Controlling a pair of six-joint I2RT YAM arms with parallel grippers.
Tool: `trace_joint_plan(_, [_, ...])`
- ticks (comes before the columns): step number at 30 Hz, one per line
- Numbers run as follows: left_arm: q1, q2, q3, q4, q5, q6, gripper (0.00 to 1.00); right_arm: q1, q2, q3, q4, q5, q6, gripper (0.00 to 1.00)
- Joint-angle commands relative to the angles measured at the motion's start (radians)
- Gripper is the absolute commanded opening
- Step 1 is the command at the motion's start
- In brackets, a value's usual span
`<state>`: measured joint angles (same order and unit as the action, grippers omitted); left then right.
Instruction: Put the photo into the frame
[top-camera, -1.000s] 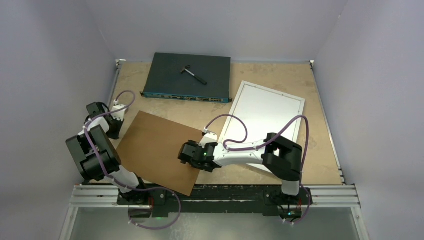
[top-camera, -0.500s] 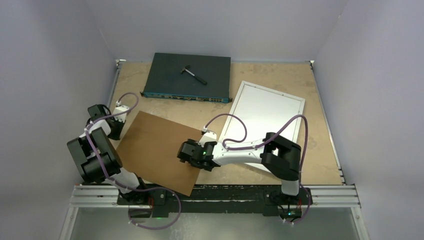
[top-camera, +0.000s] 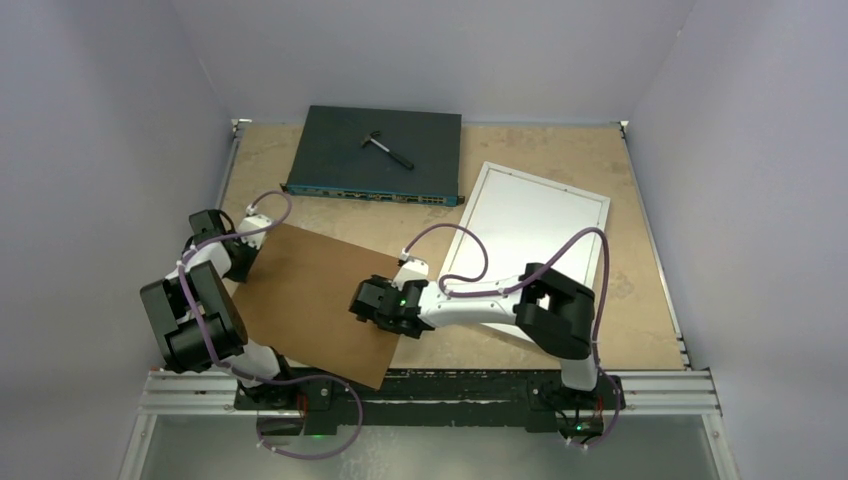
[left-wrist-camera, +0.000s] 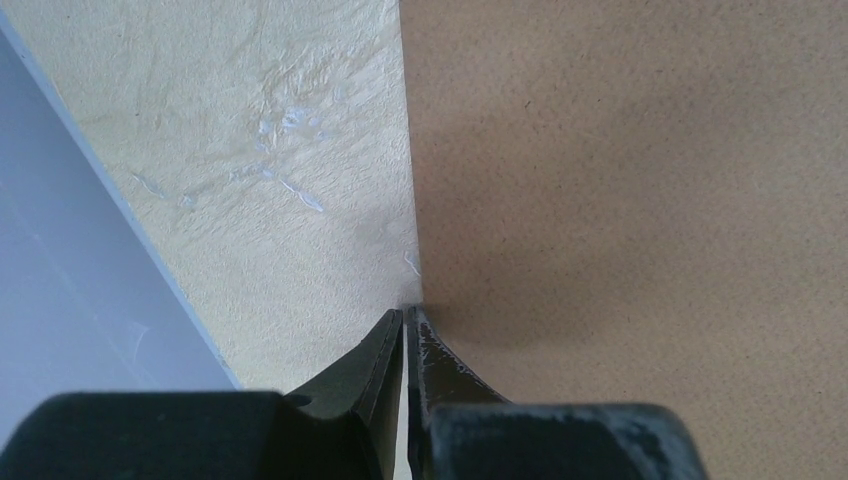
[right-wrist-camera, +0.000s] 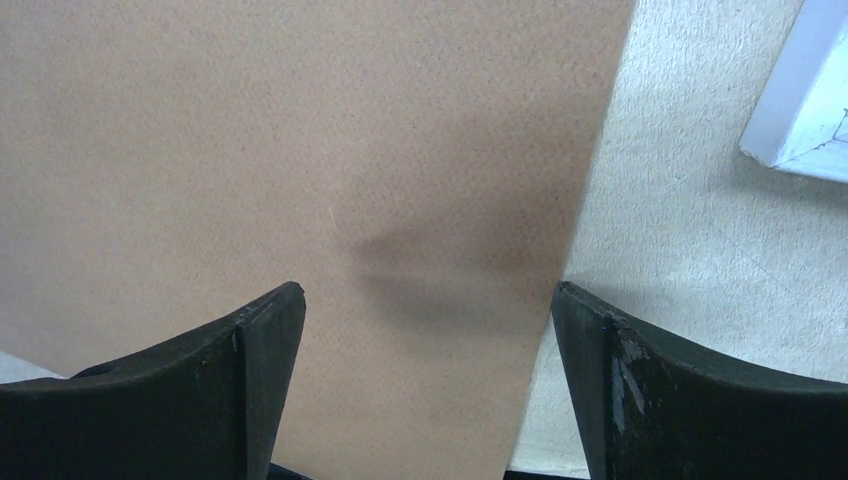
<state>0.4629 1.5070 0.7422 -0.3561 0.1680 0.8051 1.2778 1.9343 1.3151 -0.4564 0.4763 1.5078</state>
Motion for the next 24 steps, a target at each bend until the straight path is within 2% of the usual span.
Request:
trace_joint_plan(1, [-0.038, 0.04, -0.058, -0.256, 0.114, -0.035, 0.04, -0.014, -0.07, -0.021, 0.17, 0.059, -0.01, 0.94])
trace_joint_plan(10, [-0.169, 0.008, -0.079, -0.241, 0.098, -0.116, 0.03, -0.029, -0.217, -0.085, 0.249, 0.073, -0.026, 0.94])
trace_joint_plan(15, [-0.196, 0.011, -0.079, -0.241, 0.088, -0.116, 0.01, -0.03, -0.265, -0.12, 0.237, 0.075, -0.006, 0.94])
trace_joint_plan(24, [-0.36, 0.015, -0.054, -0.229, 0.068, -0.177, 0.0, -0.056, -0.38, -0.221, 0.205, 0.091, 0.063, 0.94])
